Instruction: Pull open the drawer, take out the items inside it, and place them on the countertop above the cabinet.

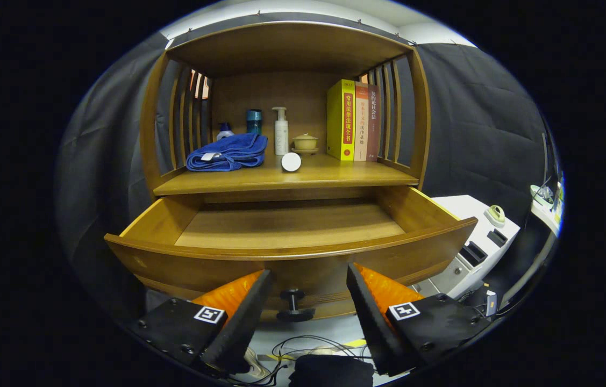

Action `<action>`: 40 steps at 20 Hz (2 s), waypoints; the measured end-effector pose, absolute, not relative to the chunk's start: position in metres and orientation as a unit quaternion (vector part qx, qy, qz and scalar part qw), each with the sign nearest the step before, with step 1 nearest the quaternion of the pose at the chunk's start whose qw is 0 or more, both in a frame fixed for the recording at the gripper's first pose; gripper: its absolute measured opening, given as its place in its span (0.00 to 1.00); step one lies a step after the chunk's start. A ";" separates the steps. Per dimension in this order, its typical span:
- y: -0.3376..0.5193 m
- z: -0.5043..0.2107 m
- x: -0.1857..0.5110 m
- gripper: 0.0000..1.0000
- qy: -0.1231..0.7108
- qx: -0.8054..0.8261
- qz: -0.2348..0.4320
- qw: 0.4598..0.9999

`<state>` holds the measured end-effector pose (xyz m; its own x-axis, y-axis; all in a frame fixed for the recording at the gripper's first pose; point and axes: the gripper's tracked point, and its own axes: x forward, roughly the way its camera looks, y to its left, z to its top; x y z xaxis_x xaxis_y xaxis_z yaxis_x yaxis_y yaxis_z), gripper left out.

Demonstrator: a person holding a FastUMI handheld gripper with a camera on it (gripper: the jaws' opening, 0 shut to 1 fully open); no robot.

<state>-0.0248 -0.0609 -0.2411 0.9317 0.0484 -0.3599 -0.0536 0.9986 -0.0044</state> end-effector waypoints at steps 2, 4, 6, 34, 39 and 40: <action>-0.059 -0.238 -0.008 0.95 0.176 -0.002 0.022 0.984; -0.056 -0.241 0.001 0.96 0.184 -0.004 0.028 0.983; -0.055 -0.242 0.013 0.95 0.187 -0.005 0.029 0.982; -0.029 -0.268 0.114 0.96 0.212 -0.045 0.018 0.976; -0.029 -0.269 0.115 0.95 0.212 -0.033 0.026 0.976; -0.029 -0.269 0.114 0.95 0.212 -0.031 0.024 0.977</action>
<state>0.1136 -0.0295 -0.2693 0.9094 0.0329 -0.4147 -0.0590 0.9970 -0.0504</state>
